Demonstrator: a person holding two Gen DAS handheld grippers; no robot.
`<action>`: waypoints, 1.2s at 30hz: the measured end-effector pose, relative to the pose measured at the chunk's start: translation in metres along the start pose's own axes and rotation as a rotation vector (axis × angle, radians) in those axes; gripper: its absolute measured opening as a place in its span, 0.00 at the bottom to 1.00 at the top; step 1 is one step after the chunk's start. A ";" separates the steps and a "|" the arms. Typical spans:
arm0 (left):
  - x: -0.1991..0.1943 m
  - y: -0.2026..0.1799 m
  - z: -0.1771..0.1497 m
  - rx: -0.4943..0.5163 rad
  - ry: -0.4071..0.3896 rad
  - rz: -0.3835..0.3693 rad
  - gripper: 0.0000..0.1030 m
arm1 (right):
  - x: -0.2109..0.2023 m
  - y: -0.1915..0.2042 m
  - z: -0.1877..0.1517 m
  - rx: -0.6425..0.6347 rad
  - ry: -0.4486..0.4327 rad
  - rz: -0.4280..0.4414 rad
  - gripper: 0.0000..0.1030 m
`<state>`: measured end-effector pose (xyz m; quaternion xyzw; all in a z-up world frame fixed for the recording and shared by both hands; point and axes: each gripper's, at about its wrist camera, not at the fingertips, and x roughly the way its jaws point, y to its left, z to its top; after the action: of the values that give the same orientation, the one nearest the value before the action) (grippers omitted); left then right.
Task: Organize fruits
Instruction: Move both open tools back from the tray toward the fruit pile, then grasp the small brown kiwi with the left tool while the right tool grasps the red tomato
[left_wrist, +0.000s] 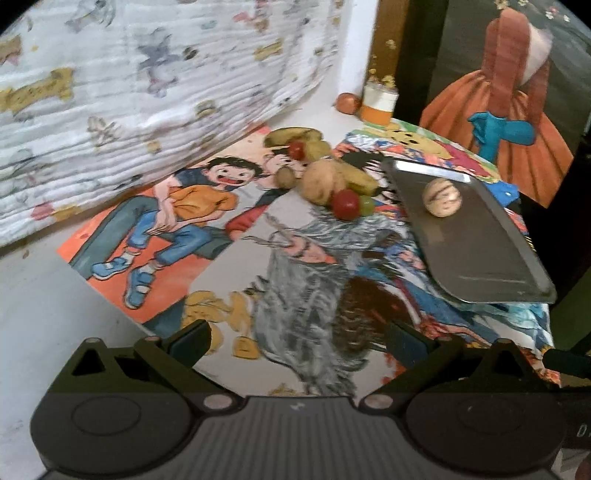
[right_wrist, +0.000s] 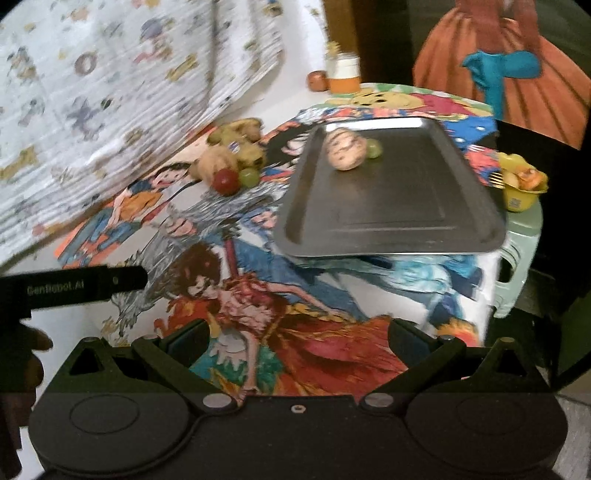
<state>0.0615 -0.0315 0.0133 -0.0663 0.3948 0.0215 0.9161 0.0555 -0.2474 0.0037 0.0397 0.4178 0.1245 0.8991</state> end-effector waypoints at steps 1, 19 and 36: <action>0.001 0.004 0.001 -0.005 0.002 0.003 1.00 | 0.003 0.002 0.001 -0.012 0.006 0.006 0.99; 0.033 0.055 0.043 0.041 -0.040 0.086 1.00 | 0.037 0.042 0.049 -0.172 -0.121 0.119 0.99; 0.090 0.070 0.101 0.195 -0.104 -0.042 1.00 | 0.096 0.061 0.092 -0.259 -0.143 0.102 0.82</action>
<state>0.1897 0.0510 0.0096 0.0163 0.3455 -0.0330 0.9377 0.1737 -0.1608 0.0025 -0.0468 0.3304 0.2198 0.9167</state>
